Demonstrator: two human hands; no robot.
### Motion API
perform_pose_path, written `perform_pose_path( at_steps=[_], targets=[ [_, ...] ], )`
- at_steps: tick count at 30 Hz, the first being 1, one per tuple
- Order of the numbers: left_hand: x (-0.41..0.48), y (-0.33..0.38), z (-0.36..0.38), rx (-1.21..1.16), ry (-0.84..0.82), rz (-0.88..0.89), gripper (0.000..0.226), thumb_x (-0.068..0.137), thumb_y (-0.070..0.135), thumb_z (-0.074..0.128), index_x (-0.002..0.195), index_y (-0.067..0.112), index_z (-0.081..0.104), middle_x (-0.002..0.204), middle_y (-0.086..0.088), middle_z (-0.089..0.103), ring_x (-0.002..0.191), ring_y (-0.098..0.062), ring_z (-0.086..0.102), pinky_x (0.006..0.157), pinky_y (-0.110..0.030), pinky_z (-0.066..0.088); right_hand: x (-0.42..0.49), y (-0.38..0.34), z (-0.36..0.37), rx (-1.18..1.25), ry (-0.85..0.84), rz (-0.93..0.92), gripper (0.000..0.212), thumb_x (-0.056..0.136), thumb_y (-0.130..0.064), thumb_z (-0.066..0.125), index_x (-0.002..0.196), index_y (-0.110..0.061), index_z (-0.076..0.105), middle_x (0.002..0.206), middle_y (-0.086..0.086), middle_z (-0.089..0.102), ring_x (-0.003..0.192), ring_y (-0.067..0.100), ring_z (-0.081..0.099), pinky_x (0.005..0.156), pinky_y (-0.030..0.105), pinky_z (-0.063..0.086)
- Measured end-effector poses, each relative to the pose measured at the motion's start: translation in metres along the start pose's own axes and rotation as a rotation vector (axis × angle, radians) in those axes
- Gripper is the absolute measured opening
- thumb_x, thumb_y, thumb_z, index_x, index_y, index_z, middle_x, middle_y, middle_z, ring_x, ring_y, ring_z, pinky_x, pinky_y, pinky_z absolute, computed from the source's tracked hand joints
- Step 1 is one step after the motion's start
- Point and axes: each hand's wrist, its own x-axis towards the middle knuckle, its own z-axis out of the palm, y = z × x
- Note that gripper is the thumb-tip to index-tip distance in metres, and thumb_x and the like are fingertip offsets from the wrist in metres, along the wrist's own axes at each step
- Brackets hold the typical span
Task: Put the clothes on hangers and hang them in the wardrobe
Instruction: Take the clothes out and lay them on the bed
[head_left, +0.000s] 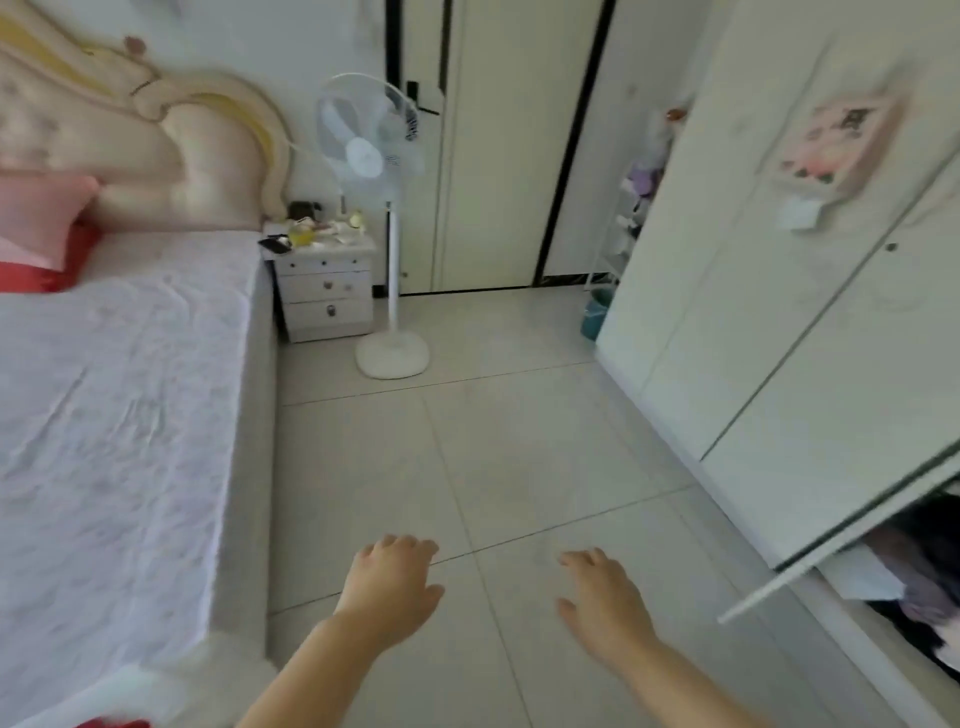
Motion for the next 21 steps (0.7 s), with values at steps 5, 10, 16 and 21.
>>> perform_pose_path(
  at_steps=[5,10,16,21],
  targets=[
    [0.067,0.180,0.006,0.067,-0.032,0.343,0.051,0.093,0.043,0.043,0.140,0.026,0.033,0.140,0.004,0.042,0.131,-0.018,0.032,0.108,-0.033,0.023,-0.049,0.149,-0.044,0.109,0.126,0.307,0.049,0.092,-0.031,0.048,0.138,-0.024,0.035,0.134,-0.001,0.041,0.119,0.018,0.042,0.097,0.026,0.038],
    [0.099,0.365,0.025,0.098,-0.062,0.612,0.052,0.092,0.045,0.043,0.140,0.028,0.032,0.143,0.005,0.039,0.132,-0.016,0.031,0.109,-0.034,0.023,-0.104,0.289,-0.085,0.128,0.220,0.537,0.047,0.092,-0.034,0.048,0.136,-0.022,0.037,0.131,0.001,0.043,0.119,0.019,0.042,0.096,0.027,0.038],
    [0.113,0.551,0.036,0.075,-0.023,0.902,0.051,0.091,0.044,0.045,0.139,0.028,0.035,0.139,0.006,0.045,0.126,-0.015,0.040,0.104,-0.031,0.030,-0.159,0.421,-0.131,0.145,0.364,0.726,0.048,0.093,-0.033,0.048,0.138,-0.023,0.033,0.136,0.000,0.038,0.125,0.019,0.036,0.102,0.028,0.032],
    [0.134,0.673,0.029,0.027,0.024,1.082,0.049,0.091,0.042,0.045,0.138,0.028,0.037,0.134,0.007,0.047,0.119,-0.014,0.045,0.098,-0.027,0.034,-0.179,0.508,-0.176,0.096,0.509,0.797,0.049,0.090,-0.033,0.050,0.136,-0.026,0.036,0.134,-0.003,0.040,0.121,0.018,0.039,0.099,0.028,0.035]
  ],
)
